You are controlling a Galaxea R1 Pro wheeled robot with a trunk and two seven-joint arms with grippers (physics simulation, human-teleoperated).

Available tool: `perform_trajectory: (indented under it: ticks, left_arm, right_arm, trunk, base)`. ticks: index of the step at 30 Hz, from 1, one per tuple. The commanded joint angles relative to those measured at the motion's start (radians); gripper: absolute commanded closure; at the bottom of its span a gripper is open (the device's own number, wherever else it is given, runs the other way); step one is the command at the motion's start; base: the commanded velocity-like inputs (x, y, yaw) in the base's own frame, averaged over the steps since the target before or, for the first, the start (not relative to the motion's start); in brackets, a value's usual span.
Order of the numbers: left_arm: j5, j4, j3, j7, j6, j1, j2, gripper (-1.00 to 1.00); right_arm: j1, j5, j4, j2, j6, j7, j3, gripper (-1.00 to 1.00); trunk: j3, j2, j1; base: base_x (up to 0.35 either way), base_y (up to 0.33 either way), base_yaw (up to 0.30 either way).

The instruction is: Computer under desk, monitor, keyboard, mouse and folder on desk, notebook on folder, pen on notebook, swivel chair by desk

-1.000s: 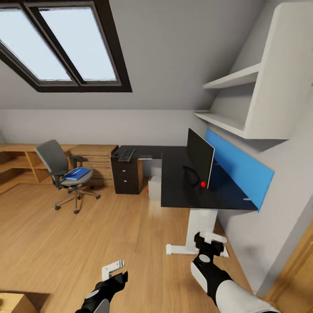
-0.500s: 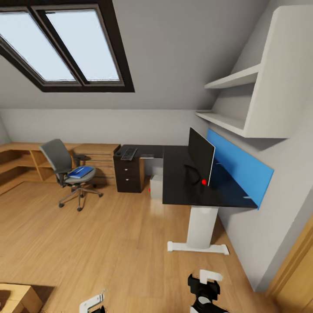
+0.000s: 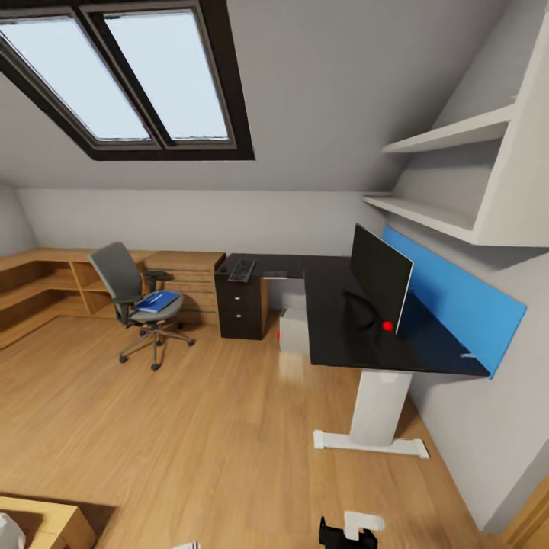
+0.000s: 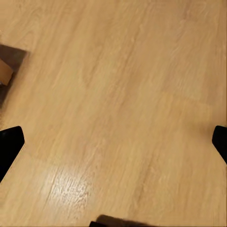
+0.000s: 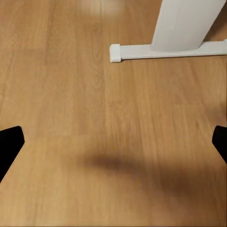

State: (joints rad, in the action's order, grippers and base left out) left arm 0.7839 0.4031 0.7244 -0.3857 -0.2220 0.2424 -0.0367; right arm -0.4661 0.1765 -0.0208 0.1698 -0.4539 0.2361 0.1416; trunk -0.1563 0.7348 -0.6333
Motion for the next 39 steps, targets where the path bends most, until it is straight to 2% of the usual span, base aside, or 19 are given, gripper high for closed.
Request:
perform_trajectory:
  ticks: [1,25,29,30,39]
  left_arm:
    - [0.009,0.000,0.009,-0.005,-0.005,0.001,0.010,-1.00]
    - [0.009,-0.043,0.012,-0.004,-0.004,0.001,0.016,-1.00]
    - [0.011,-0.052,0.012,-0.004,0.000,0.001,0.021,-1.00]
    - [0.011,-0.085,0.009,0.002,0.001,0.001,0.036,-1.00]
    - [0.011,-0.093,0.009,0.008,0.001,0.001,0.040,-1.00]
  right_arm:
    - [0.001,0.008,-0.002,-0.001,-0.006,-0.001,0.009,-1.00]
    - [0.016,0.007,-0.002,-0.001,-0.042,-0.001,0.009,-1.00]
    - [0.016,0.007,-0.002,-0.001,-0.043,-0.001,0.009,-1.00]
    - [0.017,0.006,-0.002,0.000,-0.043,-0.001,0.009,-1.00]
    - [0.017,0.006,-0.003,-0.001,-0.043,-0.001,0.009,-1.00]
  trunk:
    - [-0.002,0.001,-0.001]
    - [-0.002,0.001,-0.001]
    - [-0.002,0.001,-0.001]
    - [-0.002,0.001,-0.001]
    - [-0.002,0.001,-0.001]
  base:
    - [0.304,0.183,0.000]
    - [0.307,0.198,0.000]
    - [0.307,0.195,0.000]
    - [0.315,0.154,0.000]
    - [0.318,0.134,0.000]
